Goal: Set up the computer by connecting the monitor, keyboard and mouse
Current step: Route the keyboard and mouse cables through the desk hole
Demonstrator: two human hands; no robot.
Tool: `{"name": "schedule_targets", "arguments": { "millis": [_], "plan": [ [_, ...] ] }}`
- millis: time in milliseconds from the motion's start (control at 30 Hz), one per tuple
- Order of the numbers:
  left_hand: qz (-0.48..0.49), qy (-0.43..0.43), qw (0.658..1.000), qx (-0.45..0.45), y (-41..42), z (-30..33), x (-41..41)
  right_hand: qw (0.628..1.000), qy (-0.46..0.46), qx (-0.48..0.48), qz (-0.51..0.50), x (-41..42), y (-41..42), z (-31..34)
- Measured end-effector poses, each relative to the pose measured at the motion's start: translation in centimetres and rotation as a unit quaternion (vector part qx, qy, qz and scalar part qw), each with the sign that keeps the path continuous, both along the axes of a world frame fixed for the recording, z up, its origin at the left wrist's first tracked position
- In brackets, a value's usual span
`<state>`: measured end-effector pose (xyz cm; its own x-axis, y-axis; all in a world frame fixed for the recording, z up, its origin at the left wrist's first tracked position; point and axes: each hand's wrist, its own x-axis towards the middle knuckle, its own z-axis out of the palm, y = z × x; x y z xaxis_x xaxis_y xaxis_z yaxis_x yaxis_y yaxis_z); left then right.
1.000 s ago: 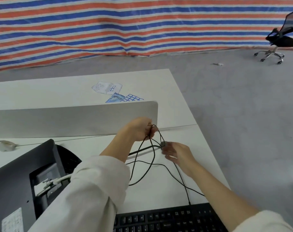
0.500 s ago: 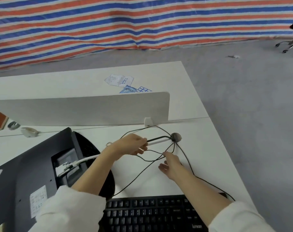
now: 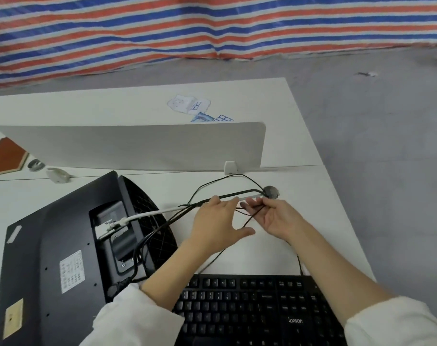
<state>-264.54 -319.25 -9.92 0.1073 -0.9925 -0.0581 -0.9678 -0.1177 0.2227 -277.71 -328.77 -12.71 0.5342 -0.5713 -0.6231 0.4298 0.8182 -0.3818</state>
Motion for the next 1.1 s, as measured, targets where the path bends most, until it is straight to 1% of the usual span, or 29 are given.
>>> {"name": "schedule_targets", "arguments": {
  "millis": [67, 133, 167, 233, 267, 300, 367, 433, 533, 600, 667, 733, 767, 800, 833, 867, 900, 933, 967, 1000, 1033, 1067, 1100],
  "plan": [
    [-0.011, -0.057, 0.998, 0.010, -0.4, 0.1, -0.8, 1.000, -0.025, -0.010, -0.015, -0.9, -0.6, 1.3],
    [-0.012, -0.086, 0.996, 0.020, -0.7, 0.0, -1.0, 0.998, -0.050, -0.011, -0.036, -1.1, -1.0, 2.4],
    [-0.002, -0.067, 0.997, 0.024, -0.8, -0.1, -0.8, 0.997, -0.060, -0.009, -0.046, -1.1, -1.1, 2.8],
    [0.027, 0.047, 0.997, 0.059, -0.6, 0.6, -0.2, 0.995, -0.076, -0.004, -0.063, -1.1, -1.2, 3.4],
    [0.035, 0.103, 0.990, 0.089, -0.5, 1.2, 0.4, 0.994, -0.083, 0.000, -0.071, -1.0, -1.2, 3.4],
    [0.034, 0.130, 0.984, 0.114, -0.5, 2.1, 1.0, 0.993, -0.088, 0.005, -0.078, -1.0, -1.2, 3.4],
    [0.026, 0.119, 0.985, 0.124, -0.4, 4.0, 2.9, 0.992, -0.092, 0.015, -0.085, -1.3, -1.1, 3.3],
    [0.037, 0.095, 0.989, 0.105, -0.2, 5.6, 5.4, 0.995, -0.070, 0.011, -0.069, -1.7, -1.3, 3.1],
    [0.076, 0.116, 0.988, 0.067, 0.0, 7.9, 8.6, 1.000, -0.008, -0.004, -0.029, -2.1, -1.6, 3.1],
    [0.094, 0.117, 0.988, 0.036, -0.1, 9.3, 9.9, 1.000, 0.016, -0.003, -0.026, -1.9, -2.0, 3.3],
    [0.099, 0.148, 0.984, -0.018, -0.7, 10.6, 10.2, 0.999, 0.022, 0.000, -0.039, -1.7, -2.6, 3.7],
    [0.081, 0.187, 0.976, -0.079, -1.6, 11.7, 9.3, 0.999, 0.014, -0.006, -0.034, -1.9, -3.2, 4.5],
    [0.069, 0.195, 0.972, -0.107, -2.1, 12.1, 8.6, 0.999, 0.027, -0.025, -0.013, -2.2, -3.5, 4.8],
    [0.055, 0.198, 0.970, -0.128, -2.6, 12.3, 7.7, 0.997, 0.056, -0.048, 0.015, -2.5, -3.7, 5.2],
    [0.031, 0.198, 0.969, -0.143, -3.3, 12.7, 6.6, 0.991, 0.104, -0.079, 0.040, -2.7, -3.9, 5.6],
    [0.007, 0.196, 0.969, -0.148, -3.9, 12.9, 5.4, 0.976, 0.169, -0.121, 0.056, -2.8, -4.2, 6.0],
    [-0.014, 0.193, 0.971, -0.143, -4.7, 13.0, 4.4, 0.952, 0.240, -0.179, 0.062, -2.9, -4.4, 6.3],
    [-0.031, 0.194, 0.972, -0.131, -5.7, 13.1, 3.3, 0.916, 0.305, -0.253, 0.061, -3.1, -4.7, 6.8],
    [-0.044, 0.195, 0.973, -0.114, -6.4, 13.3, 2.3, 0.866, 0.357, -0.343, 0.066, -3.2, -5.0, 7.3],
    [-0.058, 0.197, 0.973, -0.101, -7.1, 13.5, 1.4, 0.810, 0.379, -0.439, 0.084, -3.2, -5.0, 8.0],
    [-0.075, 0.201, 0.972, -0.095, -7.9, 13.6, 0.6, 0.753, 0.383, -0.524, 0.112, -3.3, -5.1, 8.7],
    [-0.088, 0.203, 0.970, -0.097, -8.5, 13.8, -0.1, 0.703, 0.378, -0.586, 0.139, -3.2, -5.0, 9.3],
    [-0.099, 0.204, 0.968, -0.106, -9.1, 14.1, -0.6, 0.667, 0.374, -0.625, 0.159, -3.2, -5.0, 9.7]
  ]
}}
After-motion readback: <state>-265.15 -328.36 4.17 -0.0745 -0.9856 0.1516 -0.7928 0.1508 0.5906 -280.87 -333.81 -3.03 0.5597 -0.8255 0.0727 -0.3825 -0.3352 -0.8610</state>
